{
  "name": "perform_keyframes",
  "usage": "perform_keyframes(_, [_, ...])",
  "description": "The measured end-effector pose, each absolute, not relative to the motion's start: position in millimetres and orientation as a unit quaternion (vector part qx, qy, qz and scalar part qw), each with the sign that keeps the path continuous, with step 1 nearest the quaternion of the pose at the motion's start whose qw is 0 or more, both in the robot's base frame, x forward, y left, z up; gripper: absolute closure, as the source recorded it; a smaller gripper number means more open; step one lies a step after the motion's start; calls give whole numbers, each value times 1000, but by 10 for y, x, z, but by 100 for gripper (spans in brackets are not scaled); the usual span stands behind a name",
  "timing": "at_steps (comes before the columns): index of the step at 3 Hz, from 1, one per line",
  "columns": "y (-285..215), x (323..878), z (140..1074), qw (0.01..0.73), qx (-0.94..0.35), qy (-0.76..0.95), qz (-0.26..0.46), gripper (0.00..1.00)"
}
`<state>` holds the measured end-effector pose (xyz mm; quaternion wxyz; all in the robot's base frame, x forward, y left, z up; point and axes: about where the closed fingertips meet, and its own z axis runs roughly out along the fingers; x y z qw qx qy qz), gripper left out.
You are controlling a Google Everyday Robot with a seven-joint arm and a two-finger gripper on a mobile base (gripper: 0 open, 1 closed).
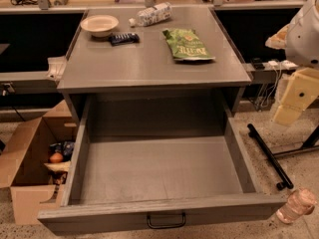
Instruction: Place green jalapeno chip bag into top drawer
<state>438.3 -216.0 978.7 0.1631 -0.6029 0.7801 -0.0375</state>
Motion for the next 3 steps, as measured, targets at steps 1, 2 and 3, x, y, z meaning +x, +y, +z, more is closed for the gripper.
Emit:
perform_keyframes(1, [-2160, 4384, 9787, 163, -603, 780, -37, 0])
perform_keyframes(2, [-2143, 4814, 9751, 205, -587, 782, -40, 0])
perform_keyframes(3, [-2059, 5680, 9639, 281, -550, 786, -25, 0])
